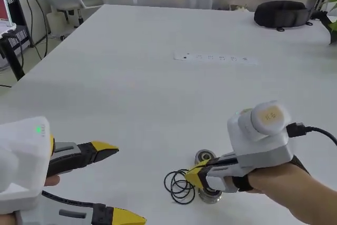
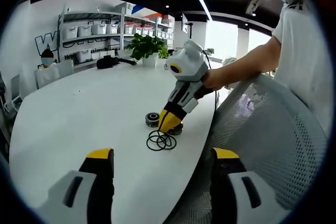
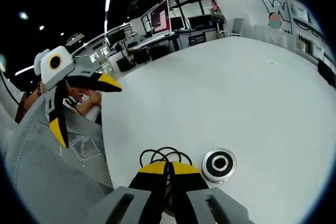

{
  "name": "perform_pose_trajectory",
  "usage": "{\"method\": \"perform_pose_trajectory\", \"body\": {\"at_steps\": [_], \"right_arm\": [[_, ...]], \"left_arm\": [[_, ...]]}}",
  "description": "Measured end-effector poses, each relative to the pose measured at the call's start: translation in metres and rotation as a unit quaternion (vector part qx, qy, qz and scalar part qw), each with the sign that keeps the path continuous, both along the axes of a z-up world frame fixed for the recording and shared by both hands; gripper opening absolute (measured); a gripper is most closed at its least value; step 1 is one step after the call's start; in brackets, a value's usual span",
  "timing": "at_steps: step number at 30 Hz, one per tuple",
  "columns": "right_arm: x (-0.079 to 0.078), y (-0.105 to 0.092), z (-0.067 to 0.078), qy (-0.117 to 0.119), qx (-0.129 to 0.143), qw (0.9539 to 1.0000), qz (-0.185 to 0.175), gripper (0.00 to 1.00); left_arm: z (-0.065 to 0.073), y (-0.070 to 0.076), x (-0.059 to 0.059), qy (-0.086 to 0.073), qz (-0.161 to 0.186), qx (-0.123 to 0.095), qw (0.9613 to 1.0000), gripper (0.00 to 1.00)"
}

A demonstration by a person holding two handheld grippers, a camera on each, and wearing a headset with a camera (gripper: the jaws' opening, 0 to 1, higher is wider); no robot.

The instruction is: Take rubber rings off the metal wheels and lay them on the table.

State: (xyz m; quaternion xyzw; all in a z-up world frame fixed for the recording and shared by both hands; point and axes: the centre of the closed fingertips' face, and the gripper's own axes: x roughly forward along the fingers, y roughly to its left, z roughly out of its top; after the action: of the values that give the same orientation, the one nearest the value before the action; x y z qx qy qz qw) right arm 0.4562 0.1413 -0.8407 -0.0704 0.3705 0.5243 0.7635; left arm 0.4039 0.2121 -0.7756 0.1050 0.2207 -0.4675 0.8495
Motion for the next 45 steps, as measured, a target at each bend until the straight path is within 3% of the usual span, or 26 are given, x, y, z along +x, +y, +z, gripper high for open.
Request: {"method": "perform_pose_trajectory", "body": {"at_steps": [21,34,45], "right_arm": [[-0.0081,0.0070,0.0005,0.001,0.002,0.9998,0.017,0.00],[-0.0084,0.0064,-0.0017,-0.019,-0.012,0.9993,0.030,0.04],[-0.0049,0.0058,0.0079,-0.035,-0.007,0.9989,0.032,0.08]], "left_arm": [[-0.0005,-0.0003,-0.0007,0.002,0.000,0.002,1.0000,0.72],[-0.0011,0.0004,-0.0009,0.003,0.001,0.002,1.0000,0.72],[-0.0008,-0.0001,-0.0013,0.003,-0.001,0.002,1.0000,0.72]]}}
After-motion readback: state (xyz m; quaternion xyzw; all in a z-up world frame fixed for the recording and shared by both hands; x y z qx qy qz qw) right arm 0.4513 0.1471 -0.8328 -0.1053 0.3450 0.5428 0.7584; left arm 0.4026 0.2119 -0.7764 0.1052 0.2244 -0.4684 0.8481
